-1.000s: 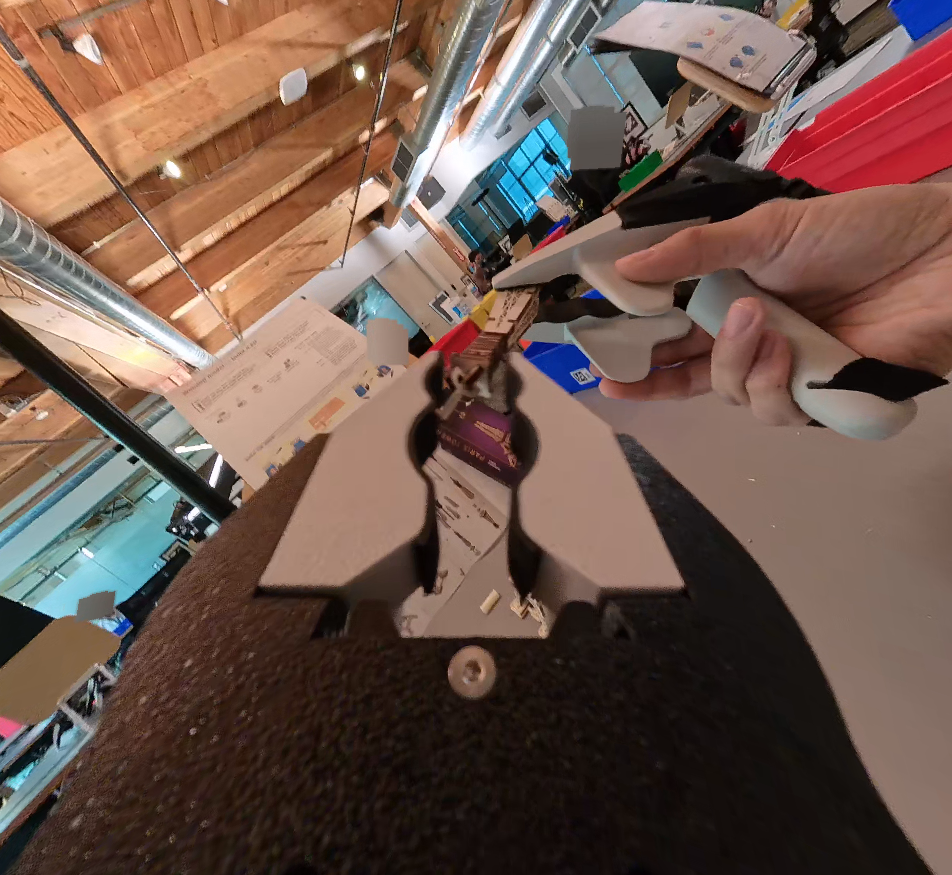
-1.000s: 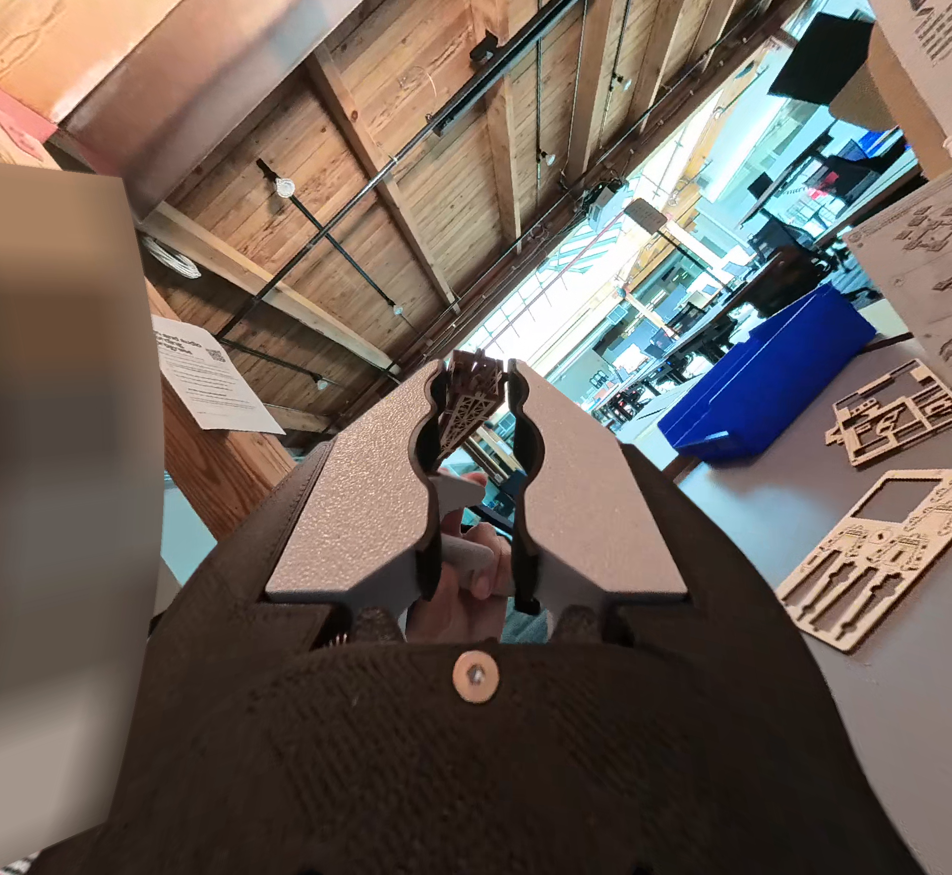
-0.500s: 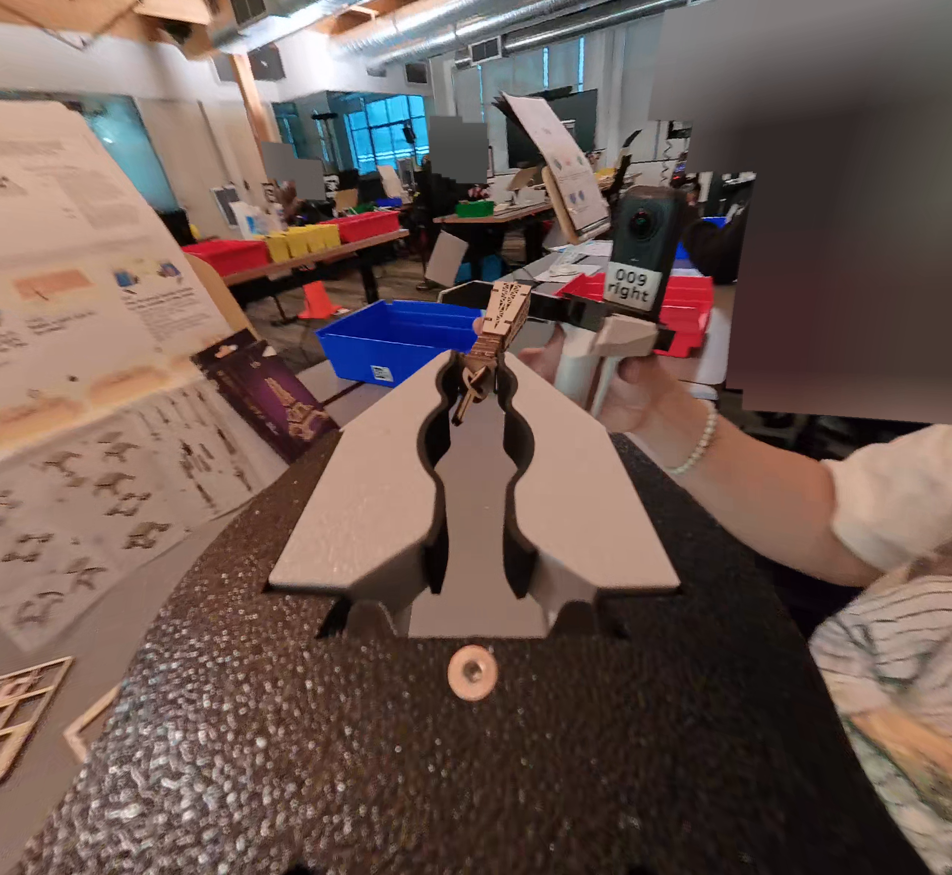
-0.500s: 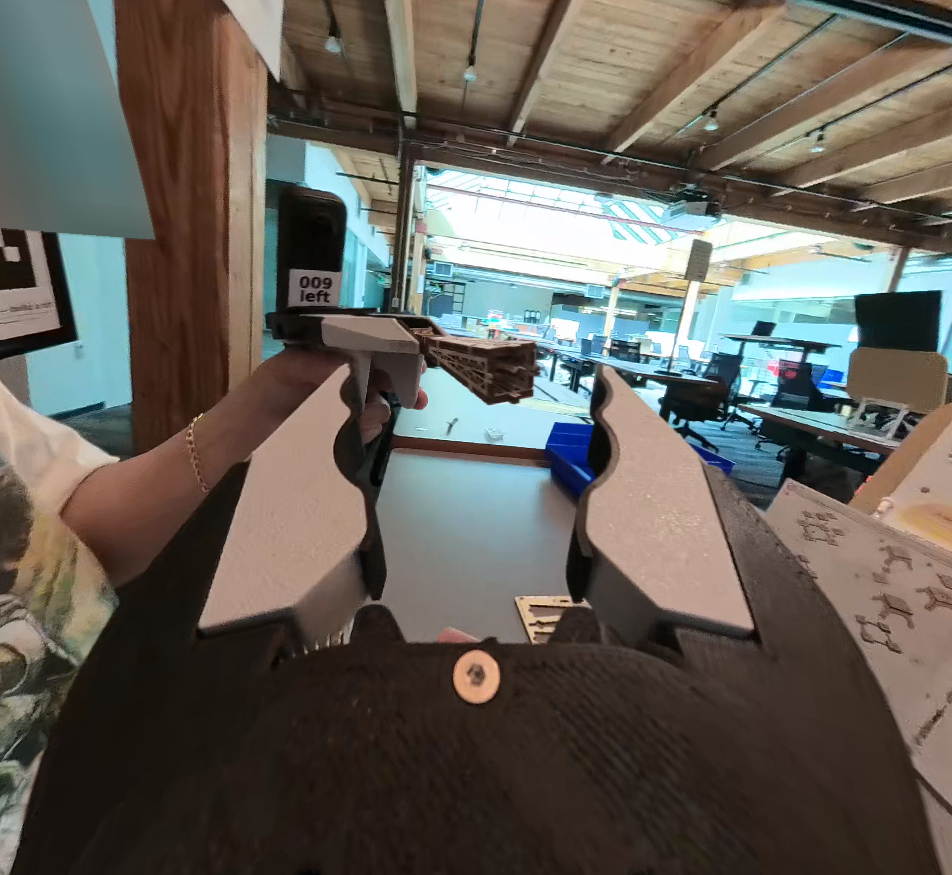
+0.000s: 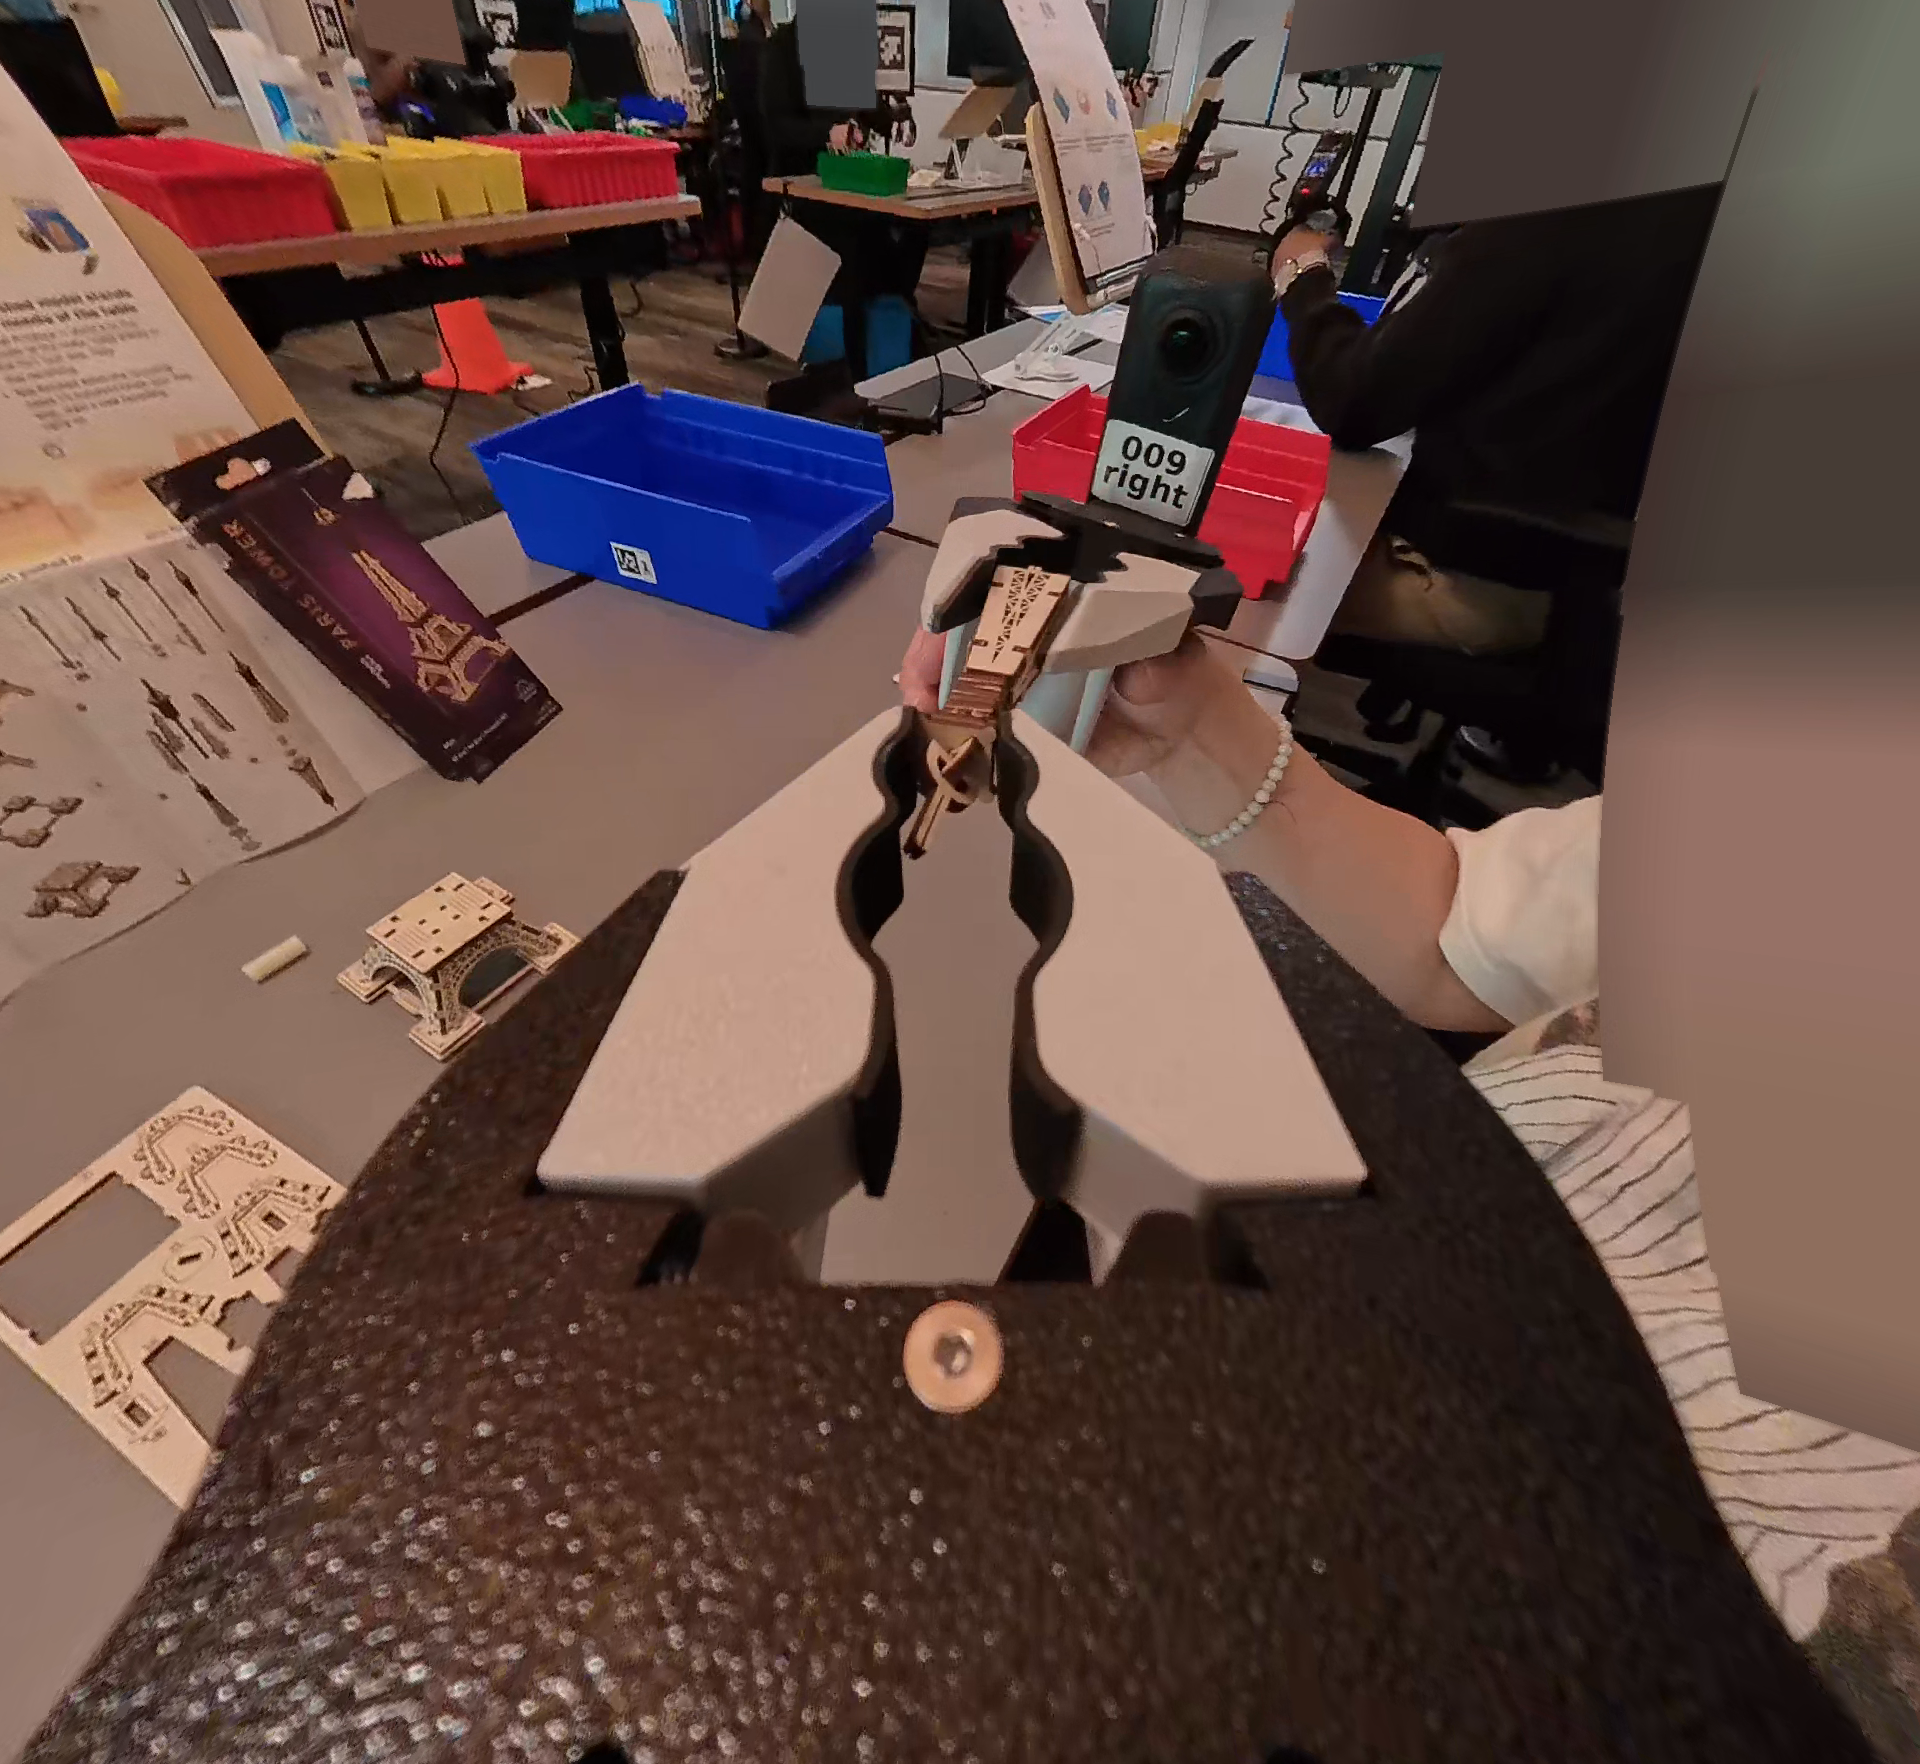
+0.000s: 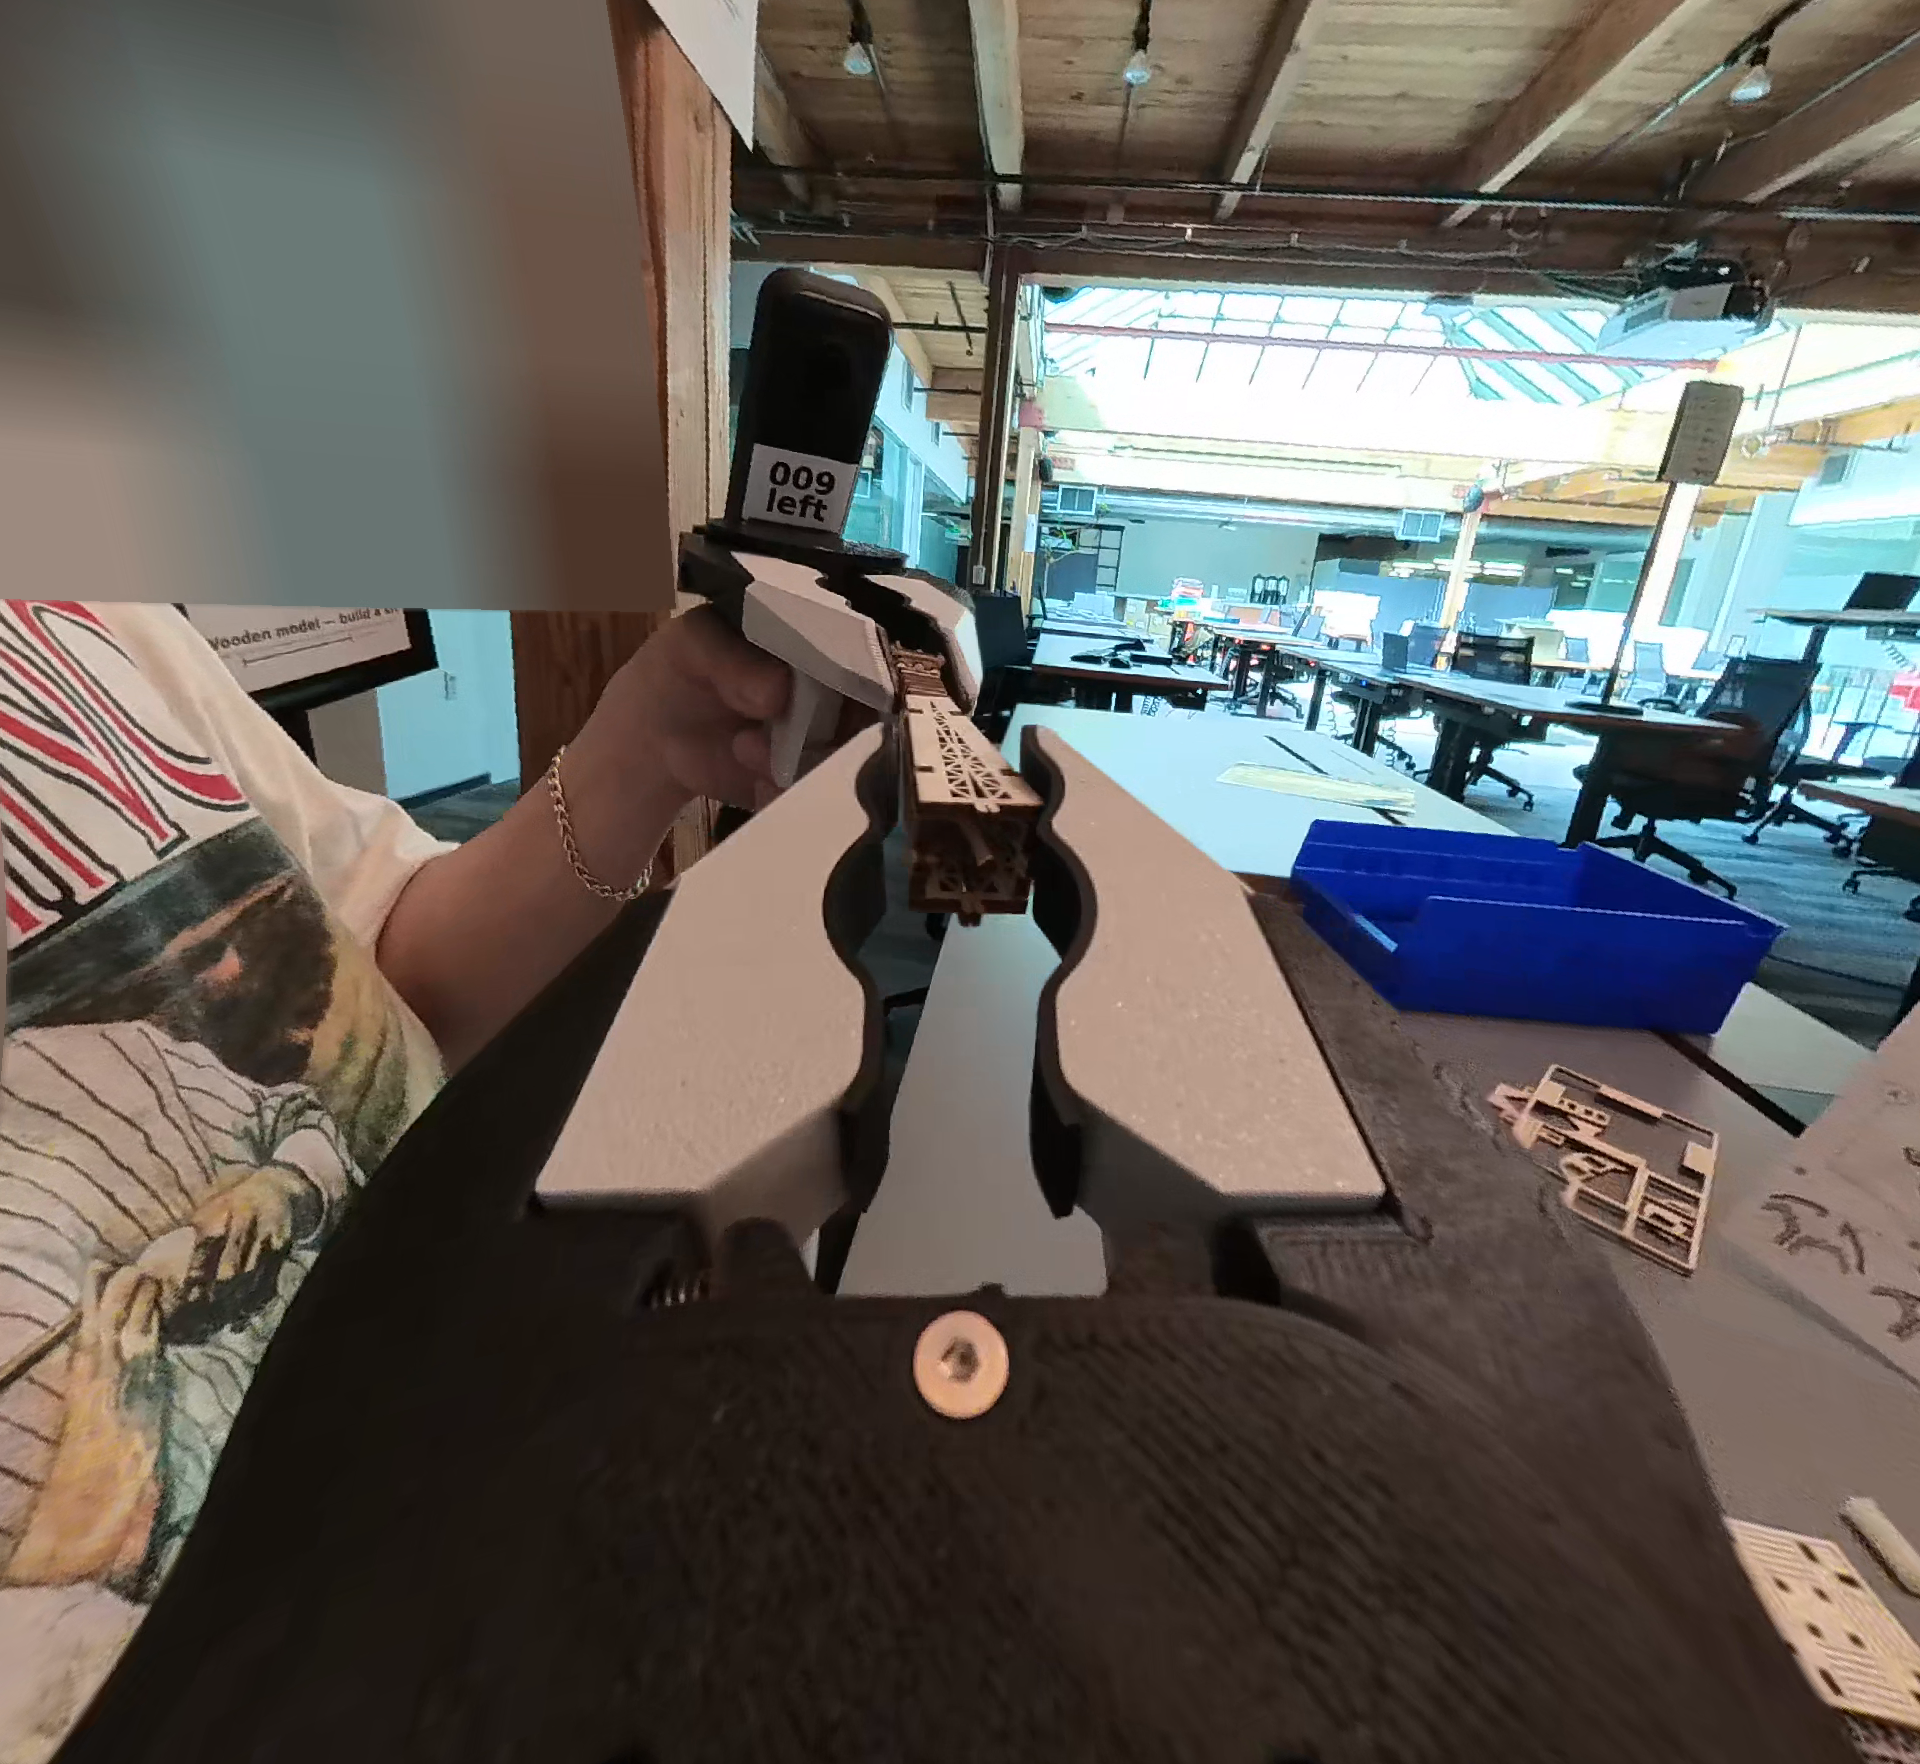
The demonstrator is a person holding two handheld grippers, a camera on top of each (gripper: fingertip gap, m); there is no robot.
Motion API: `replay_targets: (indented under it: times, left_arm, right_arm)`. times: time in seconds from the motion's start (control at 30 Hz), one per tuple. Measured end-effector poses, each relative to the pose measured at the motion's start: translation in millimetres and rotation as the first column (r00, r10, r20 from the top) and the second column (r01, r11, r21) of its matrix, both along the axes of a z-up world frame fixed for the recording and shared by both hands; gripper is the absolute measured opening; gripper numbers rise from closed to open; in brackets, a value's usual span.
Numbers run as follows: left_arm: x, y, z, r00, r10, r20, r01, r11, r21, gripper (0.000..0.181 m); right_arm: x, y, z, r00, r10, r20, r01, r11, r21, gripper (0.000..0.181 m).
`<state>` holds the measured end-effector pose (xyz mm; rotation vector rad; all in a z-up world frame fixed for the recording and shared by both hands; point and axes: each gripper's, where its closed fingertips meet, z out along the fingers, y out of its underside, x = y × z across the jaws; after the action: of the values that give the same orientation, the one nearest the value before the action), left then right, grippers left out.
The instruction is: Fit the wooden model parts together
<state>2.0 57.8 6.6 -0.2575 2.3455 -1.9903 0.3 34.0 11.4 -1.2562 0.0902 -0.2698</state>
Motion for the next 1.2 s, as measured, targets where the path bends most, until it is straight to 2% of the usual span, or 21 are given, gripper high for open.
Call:
replay_targets:
  times: [0.13,0.27,0.5,0.7,0.83,1.03,1.13,1.2]
  left_arm:
    - [3.0,2.5,-2.4,1.000,0.010,-0.006,-0.010,1.000,0.018,0.012]
    - [5.5,3.6,-0.6,0.998,0.038,0.050,-0.039,0.999,0.022,0.012]
    - [10.5,7.9,-4.2,0.988,0.042,0.151,-0.048,0.998,0.040,0.012]
    - [16.6,10.3,-9.8,0.994,0.040,0.102,-0.044,0.998,0.033,0.012]
    - [18.4,10.6,-6.6,1.000,0.011,0.028,-0.009,0.998,-0.056,0.012]
    - [22.1,10.5,-9.9,1.000,0.007,0.017,-0.005,0.997,-0.079,0.012]
    - [20.0,10.6,-5.4,0.996,0.001,0.091,0.006,0.996,-0.084,0.014]
    - [17.8,12.6,2.2,0.986,0.019,0.167,-0.001,0.994,-0.107,0.029]
  right_arm:
    - [3.0,2.7,-3.5,1.000,0.004,-0.010,-0.004,1.000,-0.003,0.019]
    - [6.0,4.0,-3.5,0.999,0.009,-0.035,-0.008,1.000,0.021,0.019]
    - [12.4,8.1,-7.5,0.979,0.056,-0.195,-0.045,0.997,0.063,0.019]
    - [18.8,11.1,-13.3,0.966,0.078,-0.245,-0.058,0.994,0.089,0.018]
    - [19.6,13.4,-12.4,0.953,0.131,-0.273,-0.092,0.984,0.151,0.018]
    - [23.1,13.1,-14.2,0.962,0.101,-0.255,-0.067,0.988,0.138,0.018]
    - [22.0,13.4,-10.9,0.979,0.064,-0.196,-0.041,0.992,0.118,0.017]
    - [18.5,10.4,-3.3,0.989,0.041,-0.141,-0.023,0.991,0.129,0.017]
